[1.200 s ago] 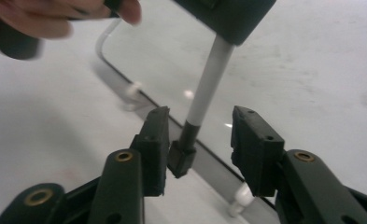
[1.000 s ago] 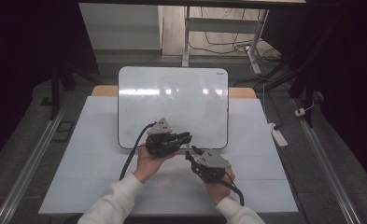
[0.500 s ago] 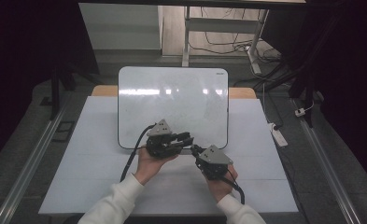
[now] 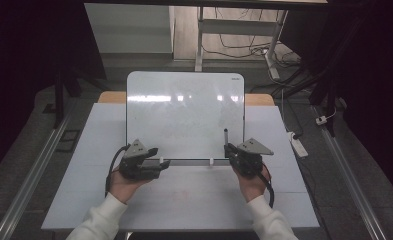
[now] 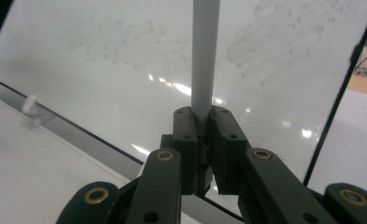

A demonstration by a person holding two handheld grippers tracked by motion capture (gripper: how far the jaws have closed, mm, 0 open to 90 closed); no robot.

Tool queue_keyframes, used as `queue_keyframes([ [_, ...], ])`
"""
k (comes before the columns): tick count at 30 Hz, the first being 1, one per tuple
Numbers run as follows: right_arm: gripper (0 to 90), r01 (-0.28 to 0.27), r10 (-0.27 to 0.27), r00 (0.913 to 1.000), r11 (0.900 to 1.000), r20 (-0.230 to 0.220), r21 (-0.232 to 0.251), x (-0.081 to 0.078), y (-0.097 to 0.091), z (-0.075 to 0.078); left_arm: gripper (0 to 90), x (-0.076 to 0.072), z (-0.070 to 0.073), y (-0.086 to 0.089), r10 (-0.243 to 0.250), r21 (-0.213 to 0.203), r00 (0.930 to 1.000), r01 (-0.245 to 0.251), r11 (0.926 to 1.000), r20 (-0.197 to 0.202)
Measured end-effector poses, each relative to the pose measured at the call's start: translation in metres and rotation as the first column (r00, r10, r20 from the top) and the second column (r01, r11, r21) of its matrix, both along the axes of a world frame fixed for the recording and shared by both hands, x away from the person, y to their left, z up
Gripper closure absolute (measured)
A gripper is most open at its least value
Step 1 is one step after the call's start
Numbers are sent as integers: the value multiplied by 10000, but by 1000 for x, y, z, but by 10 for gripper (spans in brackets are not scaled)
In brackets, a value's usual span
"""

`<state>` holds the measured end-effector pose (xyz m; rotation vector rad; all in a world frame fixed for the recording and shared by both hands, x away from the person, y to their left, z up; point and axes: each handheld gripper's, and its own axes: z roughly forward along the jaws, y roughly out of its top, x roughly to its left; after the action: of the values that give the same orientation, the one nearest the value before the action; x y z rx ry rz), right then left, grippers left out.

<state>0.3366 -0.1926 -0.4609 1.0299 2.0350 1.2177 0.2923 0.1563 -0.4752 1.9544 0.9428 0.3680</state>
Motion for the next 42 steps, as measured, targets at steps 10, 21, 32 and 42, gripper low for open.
queue_keyframes([
  [10, 809, 569, -579, 9945, 9983, -876, -139, 28, -6, -5, 333, -27, -21, 27, 431, 932, 9989, -415, 9948, -155],
  [21, 888, 1171, -1235, 9891, 9899, -807, -799, 47, 0, -11, 335, -46, -30, 58, 987, 822, 9947, -962, 9920, -271],
  [32, 716, -88, 96, 9999, 9890, 46, -1474, 28, 4, -11, 337, -53, -34, 70, 1199, 709, 9924, -1177, 9905, -278],
  [42, 709, -81, 51, 9999, 9797, -157, -2003, 35, 5, -19, 337, -51, -38, 71, 1226, 704, 9916, -1195, 9903, -414],
])
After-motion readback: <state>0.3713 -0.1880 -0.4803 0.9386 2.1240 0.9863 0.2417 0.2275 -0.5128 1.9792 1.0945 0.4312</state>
